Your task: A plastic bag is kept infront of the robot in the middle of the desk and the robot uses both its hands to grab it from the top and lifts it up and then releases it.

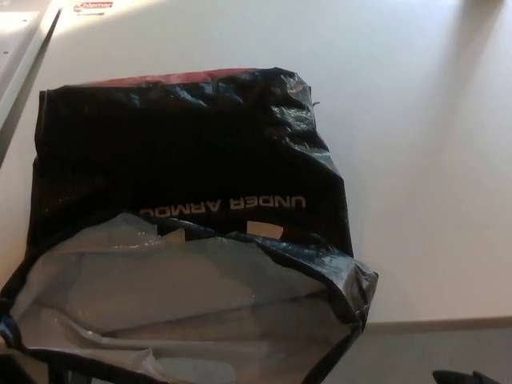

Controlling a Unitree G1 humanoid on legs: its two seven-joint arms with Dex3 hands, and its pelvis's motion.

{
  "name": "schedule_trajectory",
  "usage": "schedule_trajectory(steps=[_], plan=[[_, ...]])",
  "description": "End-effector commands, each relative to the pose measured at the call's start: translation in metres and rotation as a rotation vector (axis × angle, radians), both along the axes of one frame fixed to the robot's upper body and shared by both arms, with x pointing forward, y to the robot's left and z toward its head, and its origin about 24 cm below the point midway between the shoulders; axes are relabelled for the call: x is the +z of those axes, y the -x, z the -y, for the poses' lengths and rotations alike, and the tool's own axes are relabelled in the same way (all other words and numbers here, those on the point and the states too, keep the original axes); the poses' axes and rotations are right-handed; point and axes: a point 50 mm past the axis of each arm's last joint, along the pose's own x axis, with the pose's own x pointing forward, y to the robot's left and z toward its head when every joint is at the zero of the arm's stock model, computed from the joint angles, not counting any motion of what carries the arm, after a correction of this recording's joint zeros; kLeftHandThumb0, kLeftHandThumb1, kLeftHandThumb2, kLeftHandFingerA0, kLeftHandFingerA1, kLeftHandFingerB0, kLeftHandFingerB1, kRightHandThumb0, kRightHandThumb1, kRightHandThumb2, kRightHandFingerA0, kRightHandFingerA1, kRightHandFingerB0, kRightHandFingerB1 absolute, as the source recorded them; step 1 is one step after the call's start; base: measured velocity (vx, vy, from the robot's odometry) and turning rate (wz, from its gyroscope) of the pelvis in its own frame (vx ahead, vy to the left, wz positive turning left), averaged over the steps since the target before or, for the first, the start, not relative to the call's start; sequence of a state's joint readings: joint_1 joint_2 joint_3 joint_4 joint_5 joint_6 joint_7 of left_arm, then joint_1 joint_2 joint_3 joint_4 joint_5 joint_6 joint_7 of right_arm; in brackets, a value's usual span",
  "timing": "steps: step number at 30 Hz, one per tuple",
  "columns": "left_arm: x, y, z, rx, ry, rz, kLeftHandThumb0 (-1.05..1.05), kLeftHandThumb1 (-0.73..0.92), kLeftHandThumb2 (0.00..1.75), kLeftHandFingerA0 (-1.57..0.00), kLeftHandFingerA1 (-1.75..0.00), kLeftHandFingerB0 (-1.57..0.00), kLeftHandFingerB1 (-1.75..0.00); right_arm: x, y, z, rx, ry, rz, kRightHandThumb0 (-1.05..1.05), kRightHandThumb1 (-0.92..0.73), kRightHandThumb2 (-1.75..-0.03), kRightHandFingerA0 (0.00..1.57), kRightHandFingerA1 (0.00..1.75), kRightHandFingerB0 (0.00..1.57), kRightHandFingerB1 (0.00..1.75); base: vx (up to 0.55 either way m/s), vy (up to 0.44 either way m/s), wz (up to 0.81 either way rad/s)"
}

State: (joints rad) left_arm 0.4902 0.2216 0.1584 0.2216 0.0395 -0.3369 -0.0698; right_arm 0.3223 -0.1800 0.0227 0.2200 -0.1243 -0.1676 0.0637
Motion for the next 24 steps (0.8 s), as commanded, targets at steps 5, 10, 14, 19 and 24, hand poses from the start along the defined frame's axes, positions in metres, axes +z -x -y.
schedule_trajectory(steps=[5, 10, 14, 19, 24], plan=[[0.094, 0.011, 0.016, -0.305, -0.133, 0.554, -0.16, 0.47, 0.57, -0.62, -0.49, -0.32, -0.38, 0.074, -0.003, -0.013, 0.122, -0.027, 0.410, -0.27, -0.56, -0.57, 0.69, 0.48, 0.39, 0.37, 0.00, 0.000, 0.00], [0.099, 0.010, 0.014, -0.299, -0.154, 0.569, -0.18, 0.51, 0.56, -0.64, -0.49, -0.32, -0.37, 0.075, -0.003, -0.018, 0.130, -0.009, 0.425, -0.25, -0.53, -0.55, 0.68, 0.48, 0.39, 0.37, 0.00, 0.000, 0.00], [0.103, 0.011, 0.018, -0.302, -0.150, 0.585, -0.15, 0.50, 0.54, -0.66, -0.47, -0.33, -0.35, 0.079, 0.000, -0.018, 0.133, -0.014, 0.443, -0.24, -0.53, -0.56, 0.69, 0.48, 0.38, 0.37, 0.00, 0.000, 0.00], [0.112, 0.016, 0.018, -0.290, -0.158, 0.621, -0.18, 0.49, 0.55, -0.67, -0.50, -0.32, -0.36, 0.089, 0.000, -0.023, 0.175, 0.007, 0.535, -0.25, -0.52, -0.55, 0.70, 0.51, 0.38, 0.39, 0.00, 0.000, 0.00], [0.125, 0.020, 0.018, -0.284, -0.076, 0.643, -0.14, 0.32, 0.80, -0.76, -0.73, -0.14, -0.50, 0.102, 0.000, -0.022, 0.220, 0.007, 0.596, -0.27, -0.52, -0.55, 0.73, 0.53, 0.33, 0.35, 0.00, 0.000, 0.00]])
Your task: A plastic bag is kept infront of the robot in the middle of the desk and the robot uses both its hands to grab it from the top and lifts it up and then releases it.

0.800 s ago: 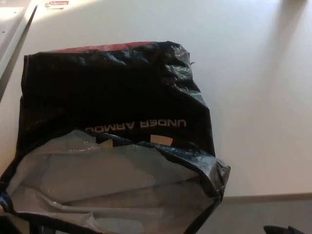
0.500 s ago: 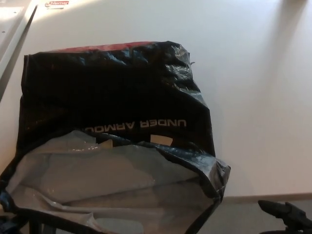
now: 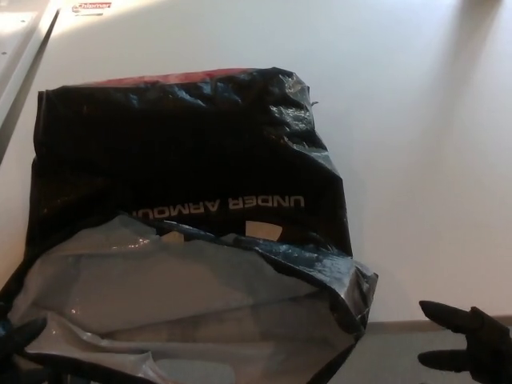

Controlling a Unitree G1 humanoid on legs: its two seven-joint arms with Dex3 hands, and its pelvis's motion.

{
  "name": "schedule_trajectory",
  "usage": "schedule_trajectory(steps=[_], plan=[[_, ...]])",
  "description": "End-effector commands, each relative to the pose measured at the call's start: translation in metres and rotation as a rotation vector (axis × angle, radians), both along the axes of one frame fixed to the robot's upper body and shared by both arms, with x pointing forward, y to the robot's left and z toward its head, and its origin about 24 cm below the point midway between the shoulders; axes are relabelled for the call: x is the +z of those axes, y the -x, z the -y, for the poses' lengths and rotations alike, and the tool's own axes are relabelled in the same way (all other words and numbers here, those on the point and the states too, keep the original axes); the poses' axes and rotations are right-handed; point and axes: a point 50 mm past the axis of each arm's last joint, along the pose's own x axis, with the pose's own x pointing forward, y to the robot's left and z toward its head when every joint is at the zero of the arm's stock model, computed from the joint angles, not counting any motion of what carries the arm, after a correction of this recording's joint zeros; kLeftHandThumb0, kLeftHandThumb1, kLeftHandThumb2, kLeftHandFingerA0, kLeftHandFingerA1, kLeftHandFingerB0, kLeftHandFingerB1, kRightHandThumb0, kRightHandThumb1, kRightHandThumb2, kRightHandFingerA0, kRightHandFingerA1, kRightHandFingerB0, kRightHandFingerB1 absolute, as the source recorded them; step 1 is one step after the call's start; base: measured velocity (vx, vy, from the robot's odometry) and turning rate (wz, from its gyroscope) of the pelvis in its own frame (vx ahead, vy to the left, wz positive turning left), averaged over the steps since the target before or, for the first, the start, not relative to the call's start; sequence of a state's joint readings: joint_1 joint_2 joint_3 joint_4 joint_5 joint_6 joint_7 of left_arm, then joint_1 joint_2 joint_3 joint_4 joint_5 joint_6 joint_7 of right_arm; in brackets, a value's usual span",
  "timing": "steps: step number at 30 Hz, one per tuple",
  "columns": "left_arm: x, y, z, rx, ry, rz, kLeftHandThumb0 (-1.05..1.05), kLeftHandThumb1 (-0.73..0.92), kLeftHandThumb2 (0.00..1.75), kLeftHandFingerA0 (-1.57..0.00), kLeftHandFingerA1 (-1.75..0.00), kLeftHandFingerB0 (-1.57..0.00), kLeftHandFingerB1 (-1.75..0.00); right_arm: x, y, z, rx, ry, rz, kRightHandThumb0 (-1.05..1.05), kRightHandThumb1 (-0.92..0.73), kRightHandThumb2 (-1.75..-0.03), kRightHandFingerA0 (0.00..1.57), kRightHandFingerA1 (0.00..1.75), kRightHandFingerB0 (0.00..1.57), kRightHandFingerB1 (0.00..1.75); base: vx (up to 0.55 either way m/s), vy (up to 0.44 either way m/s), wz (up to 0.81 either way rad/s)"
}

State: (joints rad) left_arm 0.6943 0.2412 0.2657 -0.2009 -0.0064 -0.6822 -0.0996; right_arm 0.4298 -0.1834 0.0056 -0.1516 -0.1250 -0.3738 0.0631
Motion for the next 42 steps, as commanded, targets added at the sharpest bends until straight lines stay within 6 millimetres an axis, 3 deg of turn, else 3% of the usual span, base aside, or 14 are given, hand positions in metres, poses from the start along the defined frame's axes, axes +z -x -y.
schedule_trajectory(steps=[1, 4, 8, 9, 11, 12, 13, 22, 26, 28, 31, 37, 38, 42], plan=[[0.028, 0.008, -0.001, -0.083, 0.045, 0.117, -0.24, 0.42, 0.56, -0.83, -0.57, -0.22, -0.37, 0.024, 0.003, 0.002, 0.067, 0.021, 0.155, -0.27, -0.51, -0.55, 0.73, 0.54, 0.31, 0.35, 0.00, 0.000, 0.00], [0.032, 0.006, -0.014, -0.110, -0.054, 0.036, -0.41, 0.38, 0.60, -0.85, -0.59, -0.17, -0.37, 0.026, -0.003, 0.012, 0.102, 0.058, 0.125, -0.43, -0.60, -0.59, 0.74, 0.54, 0.25, 0.33, 0.00, 0.000, 0.00], [0.033, 0.004, -0.022, -0.109, -0.081, -0.010, -0.43, 0.37, 0.59, -0.86, -0.59, -0.18, -0.38, 0.030, -0.009, 0.022, 0.115, 0.112, 0.097, -0.47, -0.62, -0.58, 0.75, 0.53, 0.23, 0.33, 0.00, 0.000, 0.00], [0.038, -0.009, -0.029, -0.120, -0.130, 0.005, -0.19, 0.28, 0.82, -0.77, -0.73, -0.09, -0.50, 0.037, -0.020, 0.031, 0.101, 0.172, 0.130, -0.58, -0.53, -0.77, 0.69, 0.60, 0.15, 0.41, 0.00, 0.000, 0.00], [0.040, -0.013, -0.036, -0.112, -0.147, -0.013, -0.21, 0.28, 0.83, -0.77, -0.73, -0.08, -0.49, 0.042, -0.027, 0.038, 0.098, 0.237, 0.136, -0.58, -0.51, -0.75, 0.68, 0.59, 0.13, 0.40, 0.00, 0.000, 0.00], [0.041, -0.014, -0.038, -0.106, -0.161, -0.022, -0.21, 0.28, 0.83, -0.77, -0.73, -0.08, -0.49, 0.044, -0.029, 0.041, 0.099, 0.256, 0.140, -0.58, -0.51, -0.75, 0.68, 0.59, 0.13, 0.40, 0.00, 0.000, 0.00], [0.043, -0.016, -0.043, -0.102, -0.169, -0.042, -0.38, 0.38, 0.58, -0.87, -0.59, -0.18, -0.35, 0.048, -0.034, 0.044, 0.102, 0.283, 0.150, -0.57, -0.51, -0.75, 0.67, 0.58, 0.13, 0.39, 0.00, 0.000, 0.00], [0.070, -0.037, -0.071, -0.026, -0.334, 0.002, -0.41, 0.38, 0.58, -0.87, -0.59, -0.17, -0.36, 0.066, -0.054, 0.052, 0.121, 0.419, 0.203, -0.61, -0.47, -0.74, 0.71, 0.57, 0.14, 0.39, 0.00, 0.000, 0.00], [0.072, -0.042, -0.077, 0.014, -0.379, -0.043, -0.41, 0.40, 0.59, -0.90, -0.58, -0.15, -0.35, 0.066, -0.059, 0.054, 0.127, 0.436, 0.204, -0.63, -0.46, -0.74, 0.72, 0.57, 0.14, 0.39, 0.00, 0.000, 0.00], [0.070, -0.044, -0.079, 0.025, -0.386, -0.055, -0.35, 0.43, 0.53, -0.97, -0.55, -0.20, -0.32, 0.066, -0.061, 0.055, 0.129, 0.442, 0.207, -0.64, -0.46, -0.74, 0.74, 0.58, 0.15, 0.39, 0.00, 0.000, 0.00], [0.061, -0.052, -0.085, 0.037, -0.412, -0.099, -0.47, 0.38, 0.62, -0.99, -0.65, -0.14, -0.38, 0.065, -0.064, 0.056, 0.156, 0.498, 0.196, -0.65, -0.45, -0.74, 0.75, 0.58, 0.13, 0.38, 0.00, 0.000, 0.00], [0.040, -0.064, -0.096, 0.055, -0.421, -0.200, -0.39, 0.45, 0.54, -1.08, -0.62, -0.17, -0.32, 0.074, -0.074, 0.061, 0.172, 0.565, 0.220, -0.63, -0.45, -0.73, 0.76, 0.58, 0.13, 0.38, 0.00, 0.000, 0.00], [0.036, -0.066, -0.097, 0.054, -0.415, -0.207, -0.44, 0.39, 0.60, -1.07, -0.70, -0.16, -0.37, 0.076, -0.076, 0.062, 0.173, 0.569, 0.218, -0.62, -0.44, -0.72, 0.76, 0.57, 0.13, 0.38, 0.00, 0.000, 0.00], [0.023, -0.072, -0.102, 0.054, -0.420, -0.241, -0.37, 0.44, 0.53, -1.11, -0.64, -0.19, -0.33, 0.083, -0.086, 0.062, 0.192, 0.613, 0.226, -0.57, -0.42, -0.69, 0.79, 0.57, 0.15, 0.37, 0.00, 0.000, 0.00]])
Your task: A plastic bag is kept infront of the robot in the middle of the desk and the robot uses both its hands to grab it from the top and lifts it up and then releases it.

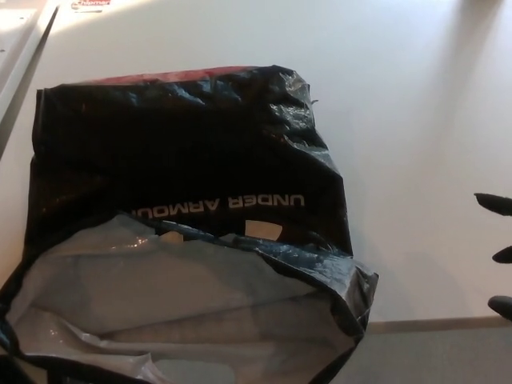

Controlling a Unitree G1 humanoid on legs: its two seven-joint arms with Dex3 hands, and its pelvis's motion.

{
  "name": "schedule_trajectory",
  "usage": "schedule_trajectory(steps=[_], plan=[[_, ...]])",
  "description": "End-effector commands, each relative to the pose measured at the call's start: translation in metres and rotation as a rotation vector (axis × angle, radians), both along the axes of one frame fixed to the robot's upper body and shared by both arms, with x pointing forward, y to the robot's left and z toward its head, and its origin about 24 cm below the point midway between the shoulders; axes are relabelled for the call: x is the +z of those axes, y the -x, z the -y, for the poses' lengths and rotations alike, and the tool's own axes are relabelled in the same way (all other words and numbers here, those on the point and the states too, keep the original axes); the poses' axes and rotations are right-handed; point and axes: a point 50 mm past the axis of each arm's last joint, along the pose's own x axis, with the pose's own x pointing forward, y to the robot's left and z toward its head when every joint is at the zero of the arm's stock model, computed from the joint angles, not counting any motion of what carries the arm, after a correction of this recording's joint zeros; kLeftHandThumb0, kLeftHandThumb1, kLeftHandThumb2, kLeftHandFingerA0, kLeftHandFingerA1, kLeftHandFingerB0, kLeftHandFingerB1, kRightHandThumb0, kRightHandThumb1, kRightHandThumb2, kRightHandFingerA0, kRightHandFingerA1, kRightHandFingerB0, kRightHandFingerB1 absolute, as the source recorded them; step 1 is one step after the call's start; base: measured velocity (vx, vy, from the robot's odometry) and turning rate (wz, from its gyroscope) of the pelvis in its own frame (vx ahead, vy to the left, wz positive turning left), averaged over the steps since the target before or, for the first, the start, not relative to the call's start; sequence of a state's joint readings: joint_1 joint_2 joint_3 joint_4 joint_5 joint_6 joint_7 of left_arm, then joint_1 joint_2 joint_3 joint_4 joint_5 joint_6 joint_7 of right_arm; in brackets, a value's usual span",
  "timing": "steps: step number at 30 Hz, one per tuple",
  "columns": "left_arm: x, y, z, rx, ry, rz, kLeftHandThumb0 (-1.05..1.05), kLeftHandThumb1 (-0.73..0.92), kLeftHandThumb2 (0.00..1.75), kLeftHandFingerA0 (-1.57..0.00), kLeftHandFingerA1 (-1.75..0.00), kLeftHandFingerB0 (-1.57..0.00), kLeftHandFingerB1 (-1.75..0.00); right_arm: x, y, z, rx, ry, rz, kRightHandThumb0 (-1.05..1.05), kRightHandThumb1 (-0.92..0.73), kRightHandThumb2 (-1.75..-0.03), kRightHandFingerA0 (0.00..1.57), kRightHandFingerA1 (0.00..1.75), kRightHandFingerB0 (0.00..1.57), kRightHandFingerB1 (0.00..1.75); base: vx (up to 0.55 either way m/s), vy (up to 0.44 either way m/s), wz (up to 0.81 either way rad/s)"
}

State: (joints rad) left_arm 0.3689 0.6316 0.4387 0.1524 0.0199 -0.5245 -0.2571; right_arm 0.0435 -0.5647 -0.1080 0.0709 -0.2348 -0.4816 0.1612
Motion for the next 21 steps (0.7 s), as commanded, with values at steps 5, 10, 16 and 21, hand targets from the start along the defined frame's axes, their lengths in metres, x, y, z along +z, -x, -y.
schedule_trajectory(steps=[5, 10, 16, 21], plan=[[-0.032, -0.017, -0.015, 0.027, -0.079, -0.091, -0.42, 0.39, 0.60, -1.06, -0.71, -0.18, -0.38, 0.016, -0.022, 0.000, 0.078, 0.201, 0.000, -0.59, -0.42, -0.69, 0.79, 0.56, 0.15, 0.37, 0.00, 0.000, 0.00], [-0.036, -0.025, -0.019, 0.041, -0.122, -0.066, -0.26, 0.29, 0.80, -0.99, -0.86, -0.08, -0.47, 0.016, -0.029, -0.007, 0.118, 0.277, -0.002, -0.60, -0.41, -0.69, 0.80, 0.57, 0.16, 0.37, 0.00, 0.000, 0.00], [-0.041, -0.032, -0.018, 0.036, -0.139, -0.012, -0.26, 0.29, 0.80, -0.99, -0.87, -0.08, -0.47, 0.009, -0.037, -0.019, 0.180, 0.372, 0.017, -0.62, -0.42, -0.69, 0.84, 0.59, 0.14, 0.38, 0.00, 0.000, 0.00], [-0.044, -0.037, -0.017, 0.031, -0.152, 0.010, -0.42, 0.39, 0.60, -1.07, -0.74, -0.16, -0.37, 0.000, -0.046, -0.029, 0.209, 0.448, 0.027, -0.31, -0.24, -0.83, 0.76, 0.70, 0.00, 0.47, 0.00, 0.000, 0.00]])
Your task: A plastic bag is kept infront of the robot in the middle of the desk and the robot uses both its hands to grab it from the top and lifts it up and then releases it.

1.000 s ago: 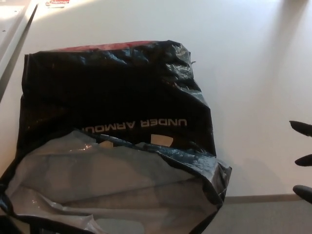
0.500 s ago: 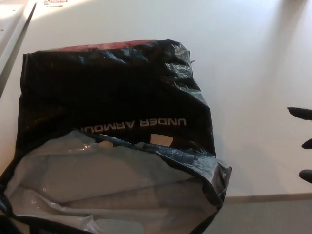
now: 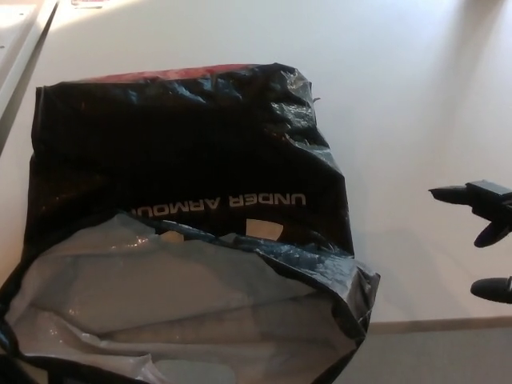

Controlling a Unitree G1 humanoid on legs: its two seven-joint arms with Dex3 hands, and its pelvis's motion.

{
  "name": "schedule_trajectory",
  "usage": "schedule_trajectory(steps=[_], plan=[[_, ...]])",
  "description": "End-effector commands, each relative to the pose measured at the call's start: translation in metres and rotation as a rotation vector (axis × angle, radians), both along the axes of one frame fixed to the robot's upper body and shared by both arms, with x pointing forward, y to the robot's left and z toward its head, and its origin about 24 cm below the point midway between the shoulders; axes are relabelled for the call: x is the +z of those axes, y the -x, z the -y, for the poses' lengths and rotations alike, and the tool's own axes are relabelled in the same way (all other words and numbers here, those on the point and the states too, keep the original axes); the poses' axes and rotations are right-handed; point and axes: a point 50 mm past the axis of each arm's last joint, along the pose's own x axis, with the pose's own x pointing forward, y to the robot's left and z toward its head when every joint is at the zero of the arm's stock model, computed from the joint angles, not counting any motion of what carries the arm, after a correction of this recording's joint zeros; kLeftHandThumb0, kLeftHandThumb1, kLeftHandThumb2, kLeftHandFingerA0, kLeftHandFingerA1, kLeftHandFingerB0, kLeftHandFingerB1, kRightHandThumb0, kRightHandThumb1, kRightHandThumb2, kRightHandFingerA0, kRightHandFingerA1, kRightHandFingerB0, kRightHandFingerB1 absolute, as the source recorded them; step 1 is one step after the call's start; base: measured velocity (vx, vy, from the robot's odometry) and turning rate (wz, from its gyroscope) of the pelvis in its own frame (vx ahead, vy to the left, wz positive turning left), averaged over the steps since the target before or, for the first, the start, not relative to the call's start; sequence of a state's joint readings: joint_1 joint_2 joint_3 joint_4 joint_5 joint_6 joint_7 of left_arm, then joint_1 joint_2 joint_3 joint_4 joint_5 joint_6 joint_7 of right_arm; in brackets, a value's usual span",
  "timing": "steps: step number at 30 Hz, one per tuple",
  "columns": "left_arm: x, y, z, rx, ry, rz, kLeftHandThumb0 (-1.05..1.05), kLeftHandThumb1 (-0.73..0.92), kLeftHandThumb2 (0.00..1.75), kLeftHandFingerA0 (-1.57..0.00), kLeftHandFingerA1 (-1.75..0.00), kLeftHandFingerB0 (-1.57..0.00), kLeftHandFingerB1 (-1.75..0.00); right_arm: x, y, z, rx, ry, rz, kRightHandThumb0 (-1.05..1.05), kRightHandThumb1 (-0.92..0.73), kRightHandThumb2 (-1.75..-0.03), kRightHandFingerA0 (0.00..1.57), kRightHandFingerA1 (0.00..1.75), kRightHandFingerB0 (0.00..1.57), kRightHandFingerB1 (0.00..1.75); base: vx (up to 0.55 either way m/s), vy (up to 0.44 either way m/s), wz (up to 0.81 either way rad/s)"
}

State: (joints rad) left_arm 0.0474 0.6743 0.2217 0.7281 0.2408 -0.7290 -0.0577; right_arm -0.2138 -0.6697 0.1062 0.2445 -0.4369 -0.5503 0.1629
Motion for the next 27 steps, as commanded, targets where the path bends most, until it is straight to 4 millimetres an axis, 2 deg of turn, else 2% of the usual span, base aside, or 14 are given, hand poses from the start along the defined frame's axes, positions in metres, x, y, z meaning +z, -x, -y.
schedule_trajectory(steps=[1, 5, 6, 10, 18, 19, 20, 21, 22, 23, 24, 25, 26, 27], plan=[[0.004, -0.005, 0.002, -0.044, -0.081, 0.065, -0.44, 0.39, 0.61, -1.07, -0.74, -0.17, -0.37, -0.007, -0.011, -0.011, 0.054, 0.140, 0.039, -0.31, -0.25, -0.84, 0.75, 0.70, 0.00, 0.47, 0.00, 0.000, 0.00], [0.002, -0.008, 0.003, -0.050, -0.104, 0.069, -0.45, 0.40, 0.61, -1.06, -0.73, -0.16, -0.37, -0.010, -0.020, -0.020, 0.068, 0.138, 0.044, -0.31, -0.24, -0.83, 0.80, 0.72, 0.00, 0.48, 0.00, 0.000, 0.00], [0.002, -0.008, 0.004, -0.053, -0.111, 0.067, -0.44, 0.40, 0.61, -1.05, -0.72, -0.16, -0.36, -0.011, -0.020, -0.022, 0.072, 0.133, 0.053, -0.53, -0.35, -0.73, 0.95, 0.68, 0.03, 0.39, 0.00, 0.000, 0.00], [0.000, -0.009, 0.005, -0.061, -0.114, 0.068, -0.40, 0.40, 0.59, -1.05, -0.72, -0.16, -0.36, -0.015, -0.023, -0.029, 0.101, 0.118, 0.089, -0.61, -0.39, -0.72, 0.92, 0.62, 0.07, 0.33, 0.00, 0.000, 0.00], [0.000, -0.011, 0.007, -0.102, -0.204, 0.054, -0.40, 0.40, 0.60, -1.08, -0.76, -0.16, -0.36, -0.016, -0.027, -0.043, 0.124, 0.091, 0.156, -0.54, -0.35, -0.74, 0.88, 0.64, 0.02, 0.32, 0.00, 0.000, 0.00], [0.000, -0.011, 0.008, -0.104, -0.213, 0.053, -0.25, 0.29, 0.80, -1.01, -0.89, -0.07, -0.46, -0.017, -0.027, -0.044, 0.122, 0.083, 0.158, -0.55, -0.36, -0.73, 0.89, 0.63, 0.04, 0.31, 0.00, 0.000, 0.00], [-0.001, -0.012, 0.008, -0.110, -0.225, 0.051, -0.25, 0.29, 0.80, -1.00, -0.89, -0.06, -0.46, -0.019, -0.028, -0.045, 0.120, 0.080, 0.153, -0.58, -0.37, -0.73, 0.90, 0.63, 0.05, 0.28, 0.00, 0.000, 0.00], [-0.001, -0.012, 0.009, -0.113, -0.236, 0.045, -0.34, 0.44, 0.53, -1.11, -0.71, -0.18, -0.31, -0.020, -0.028, -0.046, 0.123, 0.070, 0.156, -0.56, -0.36, -0.73, 0.89, 0.63, 0.04, 0.31, 0.00, 0.000, 0.00], [-0.002, -0.012, 0.009, -0.116, -0.241, 0.042, -0.24, 0.29, 0.79, -1.00, -0.89, -0.07, -0.46, -0.020, -0.028, -0.047, 0.123, 0.067, 0.155, -0.58, -0.37, -0.72, 0.91, 0.63, 0.06, 0.28, 0.00, 0.000, 0.00], [-0.002, -0.012, 0.009, -0.119, -0.243, 0.041, -0.24, 0.29, 0.79, -1.00, -0.89, -0.07, -0.46, -0.021, -0.029, -0.047, 0.122, 0.069, 0.153, -0.58, -0.37, -0.72, 0.91, 0.63, 0.06, 0.28, 0.00, 0.000, 0.00], [-0.002, -0.012, 0.010, -0.132, -0.248, 0.044, -0.30, 0.43, 0.53, -1.13, -0.73, -0.19, -0.32, -0.022, -0.029, -0.048, 0.117, 0.063, 0.144, -0.58, -0.37, -0.72, 0.93, 0.65, 0.06, 0.29, 0.00, 0.000, 0.00], [-0.002, -0.012, 0.011, -0.141, -0.253, 0.051, -0.23, 0.27, 0.78, -1.01, -0.90, -0.08, -0.47, -0.024, -0.029, -0.050, 0.113, 0.056, 0.139, -0.58, -0.37, -0.74, 0.90, 0.63, 0.04, 0.29, 0.00, 0.000, 0.00], [-0.002, -0.012, 0.011, -0.144, -0.256, 0.054, -0.23, 0.27, 0.78, -1.01, -0.90, -0.08, -0.47, -0.025, -0.030, -0.051, 0.112, 0.053, 0.137, -0.58, -0.37, -0.74, 0.90, 0.63, 0.04, 0.29, 0.00, 0.000, 0.00], [-0.002, -0.013, 0.011, -0.147, -0.257, 0.048, -0.29, 0.43, 0.53, -1.11, -0.73, -0.18, -0.32, -0.026, -0.029, -0.052, 0.113, 0.051, 0.133, -0.56, -0.36, -0.76, 0.93, 0.67, 0.01, 0.29, 0.00, 0.000, 0.00]])
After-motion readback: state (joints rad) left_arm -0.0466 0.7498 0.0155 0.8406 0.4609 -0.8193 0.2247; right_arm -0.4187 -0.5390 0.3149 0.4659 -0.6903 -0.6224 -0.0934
